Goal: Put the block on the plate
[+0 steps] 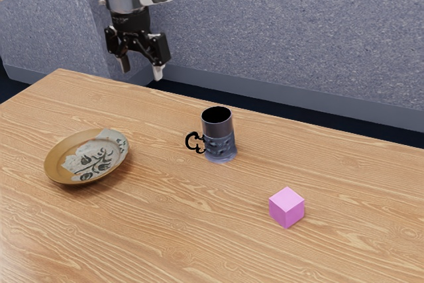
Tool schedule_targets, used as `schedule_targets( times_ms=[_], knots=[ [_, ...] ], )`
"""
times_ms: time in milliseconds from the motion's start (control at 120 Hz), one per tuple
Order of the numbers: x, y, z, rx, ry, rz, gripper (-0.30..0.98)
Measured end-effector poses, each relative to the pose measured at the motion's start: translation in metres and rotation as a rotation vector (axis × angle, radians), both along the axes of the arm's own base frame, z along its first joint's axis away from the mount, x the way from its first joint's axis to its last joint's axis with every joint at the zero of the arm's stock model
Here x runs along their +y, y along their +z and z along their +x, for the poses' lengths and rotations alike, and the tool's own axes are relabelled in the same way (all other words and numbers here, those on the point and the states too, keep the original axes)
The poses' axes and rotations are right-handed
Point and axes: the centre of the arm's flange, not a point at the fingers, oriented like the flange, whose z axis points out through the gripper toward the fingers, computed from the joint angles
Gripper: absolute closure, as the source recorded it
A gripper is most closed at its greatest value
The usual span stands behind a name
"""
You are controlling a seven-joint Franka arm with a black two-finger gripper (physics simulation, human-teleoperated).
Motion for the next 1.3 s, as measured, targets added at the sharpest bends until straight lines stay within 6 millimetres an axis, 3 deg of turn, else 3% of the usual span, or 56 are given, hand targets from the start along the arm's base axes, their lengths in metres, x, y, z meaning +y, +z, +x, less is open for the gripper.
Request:
schedule_targets(
  times_ms=[142, 200, 450, 642, 783, 900, 1058, 1300],
  knots=[
    [0.007, -0.003, 0.005, -0.006, 0.02, 0.004, 0.0],
    [-0.001, -0.005, 0.011, -0.008, 0.003, 0.003, 0.0],
    [-0.135, -0.057, 0.047, 0.03, -0.275, -0.01, 0.0],
    [-0.21, -0.099, 0.069, 0.038, -0.409, 0.017, 0.0],
    [-0.257, -0.152, 0.083, 0.061, -0.485, 0.032, 0.0],
    [-0.279, -0.199, 0.092, 0.083, -0.522, 0.016, 0.0],
    [-0.294, -0.241, 0.096, 0.109, -0.529, -0.018, 0.0],
    [-0.291, -0.294, 0.104, 0.158, -0.486, -0.045, 0.0]
  ],
)
